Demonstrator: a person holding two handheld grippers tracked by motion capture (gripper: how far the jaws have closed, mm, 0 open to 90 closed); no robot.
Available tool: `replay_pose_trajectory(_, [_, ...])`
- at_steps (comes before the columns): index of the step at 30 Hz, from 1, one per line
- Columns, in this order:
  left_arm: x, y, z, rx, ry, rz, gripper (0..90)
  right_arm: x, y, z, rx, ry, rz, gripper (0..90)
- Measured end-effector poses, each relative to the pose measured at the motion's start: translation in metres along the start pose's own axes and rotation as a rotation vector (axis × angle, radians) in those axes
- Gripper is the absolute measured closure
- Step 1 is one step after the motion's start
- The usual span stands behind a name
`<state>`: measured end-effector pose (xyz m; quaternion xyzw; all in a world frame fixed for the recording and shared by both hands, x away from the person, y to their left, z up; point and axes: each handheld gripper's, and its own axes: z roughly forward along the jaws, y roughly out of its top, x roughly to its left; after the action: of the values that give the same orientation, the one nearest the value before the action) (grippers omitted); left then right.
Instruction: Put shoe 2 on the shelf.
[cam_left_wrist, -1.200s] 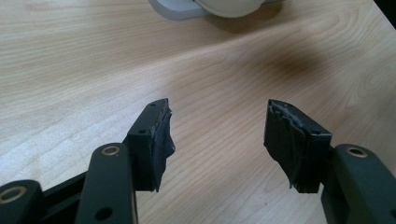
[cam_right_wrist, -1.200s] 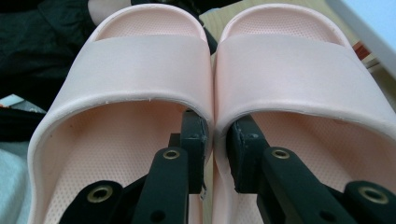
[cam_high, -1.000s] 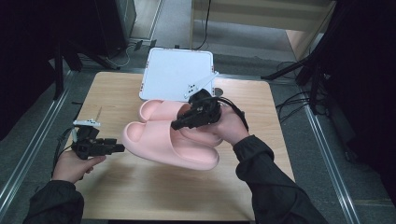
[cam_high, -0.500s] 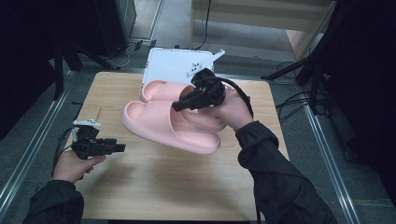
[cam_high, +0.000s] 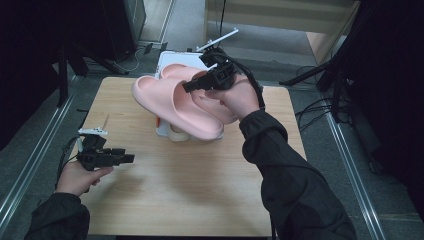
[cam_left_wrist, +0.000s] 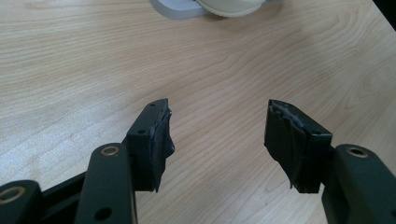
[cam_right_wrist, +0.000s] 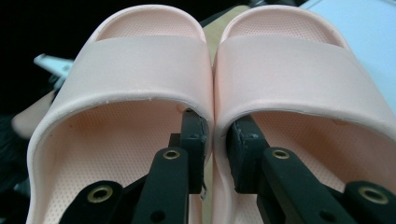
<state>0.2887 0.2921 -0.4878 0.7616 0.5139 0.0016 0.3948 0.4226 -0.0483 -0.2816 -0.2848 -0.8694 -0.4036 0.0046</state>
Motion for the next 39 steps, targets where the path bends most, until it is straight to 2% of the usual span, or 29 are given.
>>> replay_pose_trajectory(2, [0.0, 0.0, 0.0, 0.002, -0.002, 0.0, 40.4, -0.005, 0.002, 0.004, -0.019, -0.031, 0.013, 78.8])
replay_pose_trajectory(3, [0.0, 0.0, 0.001, 0.003, -0.004, 0.0, 40.4, -0.01, 0.005, 0.007, -0.028, -0.066, 0.026, 78.9])
replay_pose_trajectory(5, [0.0, 0.0, 0.001, 0.003, -0.004, 0.0, 40.4, -0.014, 0.009, 0.01, -0.03, -0.105, 0.036, 78.9])
replay_pose_trajectory(10, [0.002, 0.001, 0.002, 0.001, -0.01, -0.002, 40.5, -0.026, 0.018, 0.018, -0.067, -0.2, 0.13, 78.7])
replay_pose_trajectory(11, [0.002, 0.001, 0.002, 0.002, -0.011, -0.004, 40.5, -0.029, 0.019, 0.022, -0.077, -0.226, 0.161, 78.6])
replay_pose_trajectory(17, [0.003, 0.002, 0.002, 0.0, -0.022, 0.001, 40.6, -0.042, 0.025, 0.039, -0.127, -0.336, 0.25, 78.7])
replay_pose_trajectory(20, [0.005, 0.002, 0.002, 0.001, -0.026, -0.007, 40.7, -0.047, 0.028, 0.048, -0.128, -0.387, 0.298, 78.7])
replay_pose_trajectory(24, [0.005, 0.003, 0.003, 0.001, -0.033, 0.0, 40.7, -0.048, 0.033, 0.059, -0.15, -0.459, 0.314, 78.7])
replay_pose_trajectory(26, [0.005, 0.005, 0.004, 0.0, -0.037, 0.003, 40.7, -0.048, 0.035, 0.063, -0.158, -0.49, 0.34, 78.7])
replay_pose_trajectory(30, [0.004, 0.008, 0.007, 0.003, -0.052, 0.017, 40.7, -0.048, 0.038, 0.071, -0.158, -0.552, 0.424, 78.5])
replay_pose_trajectory(33, [0.003, 0.01, 0.009, 0.005, -0.067, 0.017, 40.8, -0.048, 0.039, 0.076, -0.172, -0.593, 0.458, 78.5])
replay_pose_trajectory(39, [0.001, 0.015, 0.013, 0.001, -0.092, 0.026, 41.0, -0.05, 0.045, 0.086, -0.177, -0.629, 0.533, 78.4])
